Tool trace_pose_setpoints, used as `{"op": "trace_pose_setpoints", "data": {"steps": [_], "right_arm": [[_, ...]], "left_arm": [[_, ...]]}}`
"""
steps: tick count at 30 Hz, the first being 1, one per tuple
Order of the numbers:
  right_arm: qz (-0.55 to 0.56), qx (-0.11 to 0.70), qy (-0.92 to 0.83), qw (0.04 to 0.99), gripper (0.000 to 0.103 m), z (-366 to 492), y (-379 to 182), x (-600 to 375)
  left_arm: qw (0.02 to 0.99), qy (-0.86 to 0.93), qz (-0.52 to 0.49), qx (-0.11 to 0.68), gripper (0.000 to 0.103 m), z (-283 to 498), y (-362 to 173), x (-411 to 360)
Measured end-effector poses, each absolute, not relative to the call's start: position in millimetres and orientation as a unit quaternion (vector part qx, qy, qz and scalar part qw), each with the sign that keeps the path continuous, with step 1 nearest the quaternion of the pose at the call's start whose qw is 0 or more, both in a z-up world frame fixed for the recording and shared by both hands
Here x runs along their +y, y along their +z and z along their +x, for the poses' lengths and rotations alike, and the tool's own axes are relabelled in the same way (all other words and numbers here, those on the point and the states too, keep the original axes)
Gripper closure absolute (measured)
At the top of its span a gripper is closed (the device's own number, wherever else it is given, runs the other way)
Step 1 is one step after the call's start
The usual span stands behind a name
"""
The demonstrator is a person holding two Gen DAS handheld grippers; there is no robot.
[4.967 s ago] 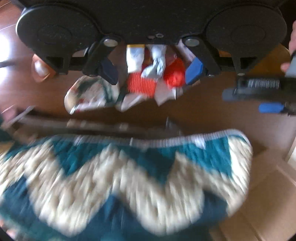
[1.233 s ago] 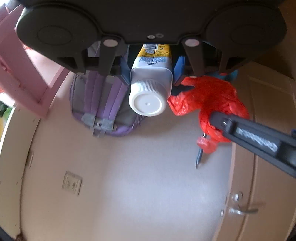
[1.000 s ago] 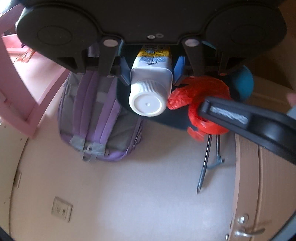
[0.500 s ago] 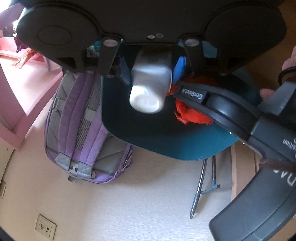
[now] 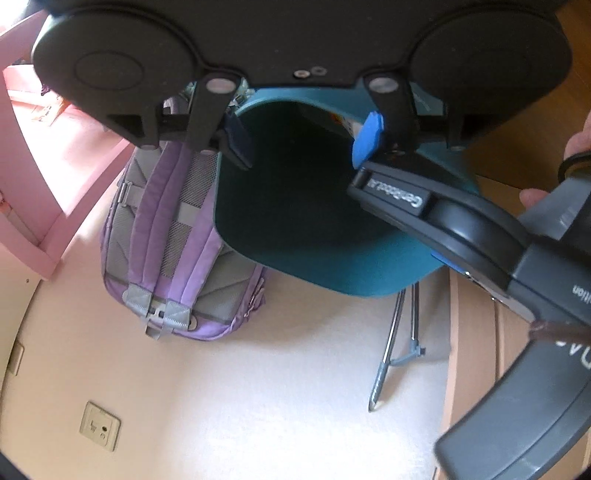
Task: Collect trash
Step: 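Open the left tool over the bin while the right tool releases the bottle, then withdraw both tools from the bin and lower them to the trash pile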
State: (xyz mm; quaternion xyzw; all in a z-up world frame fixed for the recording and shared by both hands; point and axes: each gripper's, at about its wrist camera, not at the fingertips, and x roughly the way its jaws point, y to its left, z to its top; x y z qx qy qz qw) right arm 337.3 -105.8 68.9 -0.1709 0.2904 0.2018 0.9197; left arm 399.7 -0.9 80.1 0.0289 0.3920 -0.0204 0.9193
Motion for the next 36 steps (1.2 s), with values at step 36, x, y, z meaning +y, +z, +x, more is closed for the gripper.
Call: {"op": "trace_pose_setpoints", "data": {"steps": [36], "right_arm": [[-0.100,0.288,0.291,0.907,0.040,171,46,-150]], "left_arm": [[0.938,-0.022,-0.009,0.346,0.003,185,69,51]]}}
